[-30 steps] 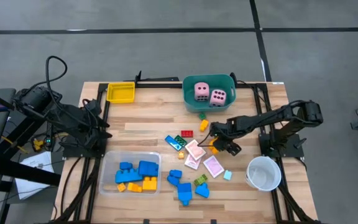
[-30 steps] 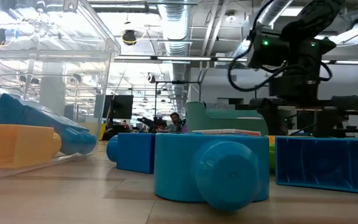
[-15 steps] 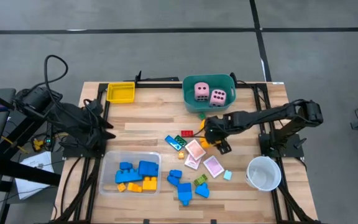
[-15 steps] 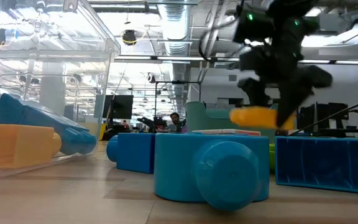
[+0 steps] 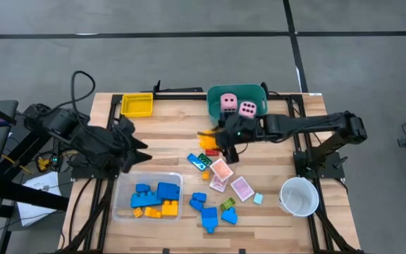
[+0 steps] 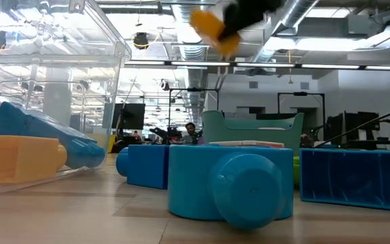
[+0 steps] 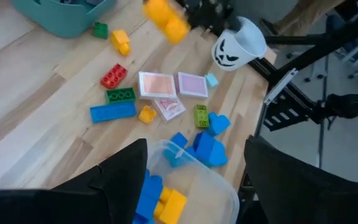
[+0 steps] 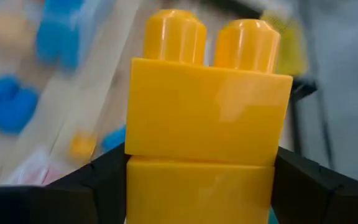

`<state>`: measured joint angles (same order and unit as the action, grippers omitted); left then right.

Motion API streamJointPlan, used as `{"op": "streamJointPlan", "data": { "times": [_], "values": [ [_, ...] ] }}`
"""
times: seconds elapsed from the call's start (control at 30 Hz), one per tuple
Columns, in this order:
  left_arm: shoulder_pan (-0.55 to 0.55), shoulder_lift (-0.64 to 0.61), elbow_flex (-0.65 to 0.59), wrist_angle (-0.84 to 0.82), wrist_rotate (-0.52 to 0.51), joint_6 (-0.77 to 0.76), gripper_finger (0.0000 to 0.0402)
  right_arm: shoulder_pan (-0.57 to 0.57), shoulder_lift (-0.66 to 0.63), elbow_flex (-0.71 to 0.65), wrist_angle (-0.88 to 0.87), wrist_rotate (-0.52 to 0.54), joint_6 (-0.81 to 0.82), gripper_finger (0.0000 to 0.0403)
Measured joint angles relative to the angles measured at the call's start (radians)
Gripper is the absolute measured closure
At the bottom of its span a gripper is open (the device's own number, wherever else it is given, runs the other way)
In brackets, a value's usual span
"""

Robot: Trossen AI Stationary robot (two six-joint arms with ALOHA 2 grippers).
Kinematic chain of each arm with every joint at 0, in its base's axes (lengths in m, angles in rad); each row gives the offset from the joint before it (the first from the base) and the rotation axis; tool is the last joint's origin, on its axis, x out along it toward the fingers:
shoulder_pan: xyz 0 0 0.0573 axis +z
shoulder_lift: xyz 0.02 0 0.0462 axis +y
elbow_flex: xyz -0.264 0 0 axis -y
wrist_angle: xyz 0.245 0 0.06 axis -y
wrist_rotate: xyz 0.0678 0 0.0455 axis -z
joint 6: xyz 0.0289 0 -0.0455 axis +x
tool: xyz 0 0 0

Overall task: Pick & Place Toys
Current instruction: Put the yellow game pieces into the transparent bin

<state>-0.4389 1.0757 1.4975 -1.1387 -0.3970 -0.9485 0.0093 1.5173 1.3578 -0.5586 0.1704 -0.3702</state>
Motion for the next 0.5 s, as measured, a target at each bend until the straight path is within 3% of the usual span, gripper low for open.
{"op": "streamJointPlan", "data": {
  "times": [0.2,0.5],
  "values": [
    [0.026,0.071,0.000,0.076,-0.005,-0.004,0.0137,0.000,0.000,0.130,0.077,0.069,-0.003,0.0116],
    [0.183,0.162,0.000,0.378,-0.006,0.033,0.0137,0.000,0.010,0.213,0.087,0.123,-0.002,0.0116]
  ]
}}
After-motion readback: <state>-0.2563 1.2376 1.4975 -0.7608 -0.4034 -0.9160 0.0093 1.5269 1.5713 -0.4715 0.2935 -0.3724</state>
